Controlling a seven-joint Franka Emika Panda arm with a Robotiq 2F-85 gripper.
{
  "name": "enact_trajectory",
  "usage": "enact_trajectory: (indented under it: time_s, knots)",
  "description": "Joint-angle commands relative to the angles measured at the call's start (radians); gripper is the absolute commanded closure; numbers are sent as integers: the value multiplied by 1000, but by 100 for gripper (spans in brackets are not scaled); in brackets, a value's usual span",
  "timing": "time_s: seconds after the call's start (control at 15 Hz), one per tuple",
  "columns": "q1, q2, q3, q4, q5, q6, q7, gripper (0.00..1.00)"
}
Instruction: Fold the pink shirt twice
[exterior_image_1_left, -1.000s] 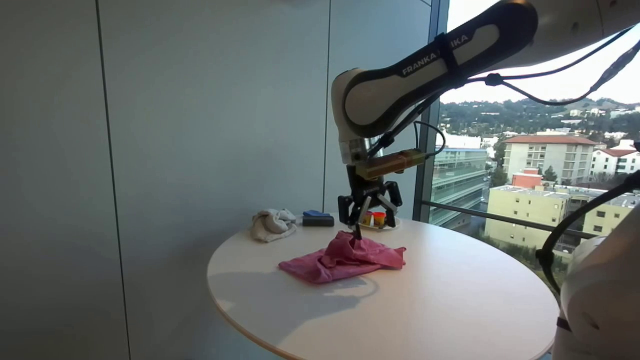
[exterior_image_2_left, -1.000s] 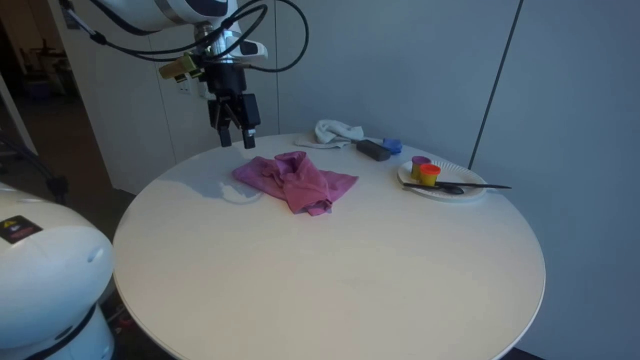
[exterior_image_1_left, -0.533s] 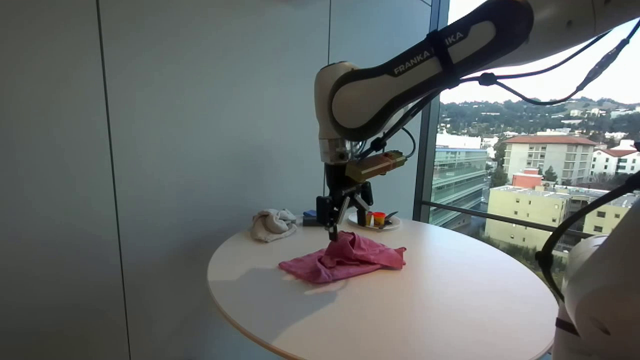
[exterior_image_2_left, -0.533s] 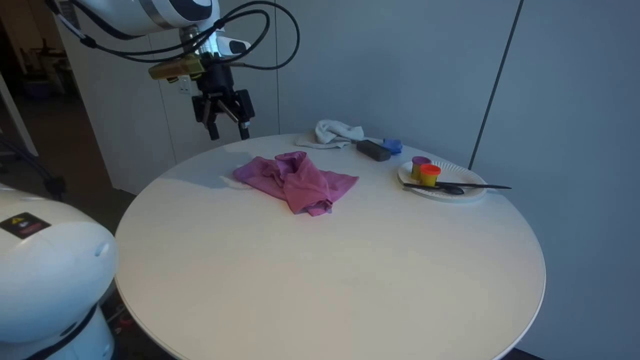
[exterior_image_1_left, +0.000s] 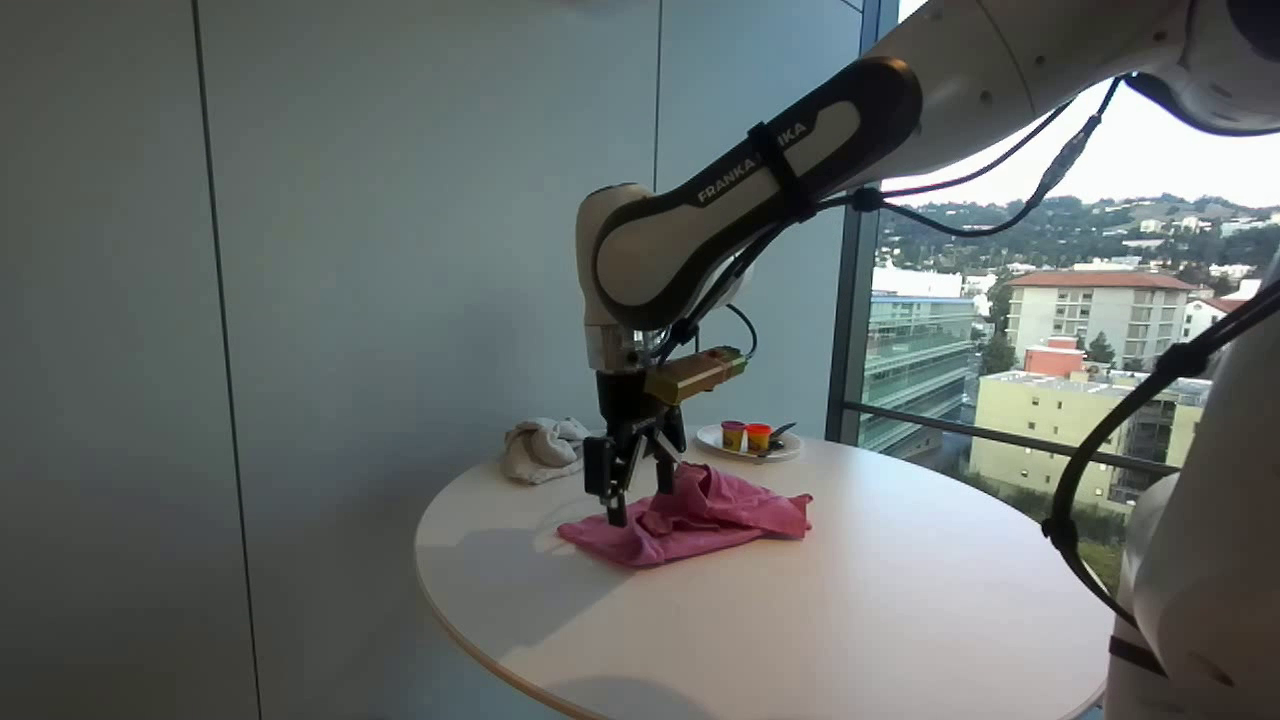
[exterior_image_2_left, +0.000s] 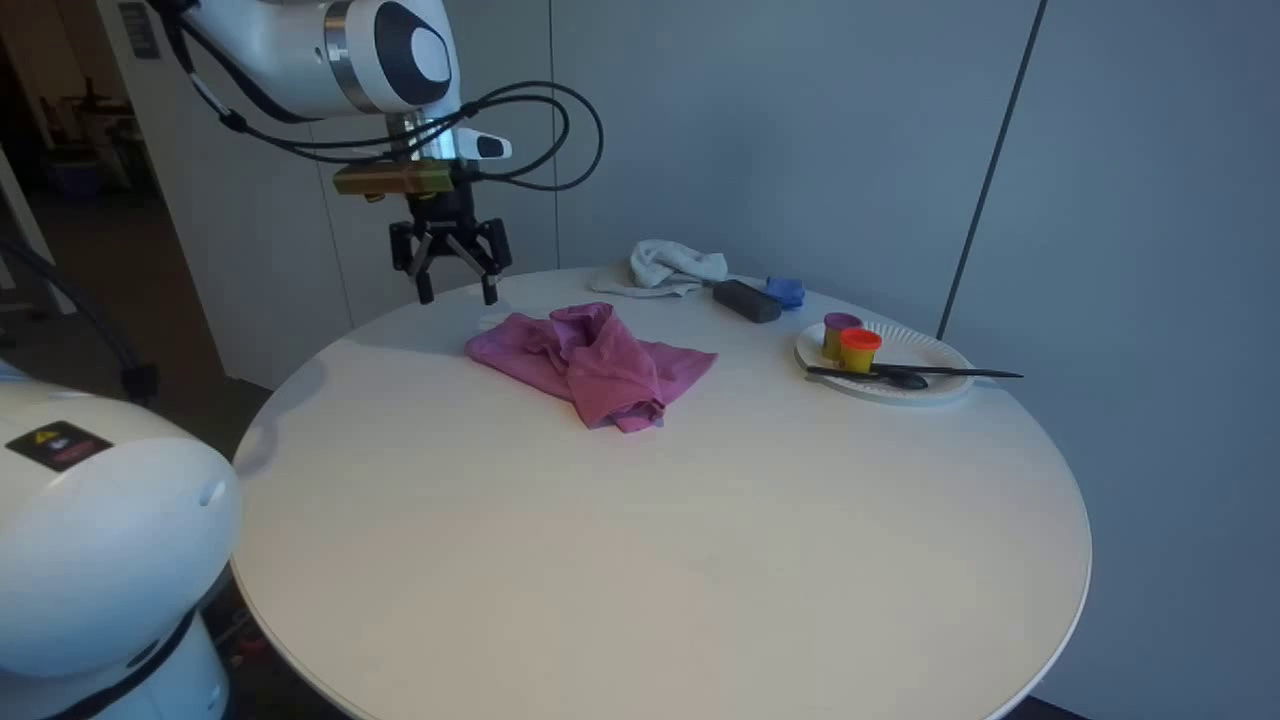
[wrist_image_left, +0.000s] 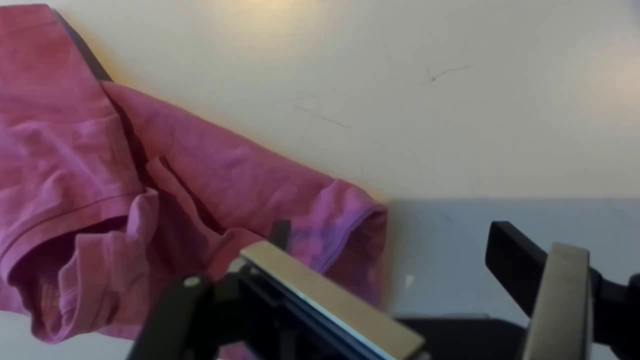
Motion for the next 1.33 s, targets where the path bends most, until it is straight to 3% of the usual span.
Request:
enact_trajectory:
  time_s: [0.0,0.53,1.13,1.2,1.27]
  knots:
    - [6,100,-7,80,32,-3,-75,0]
    - [-4,208,-17,150,-6,30,-105,0]
    - [-23,262,-51,118,2,195,-127,0]
    - [-24,262,-51,113,6,217,-130,6]
    - [-24,261,-52,107,11,238,-134,26]
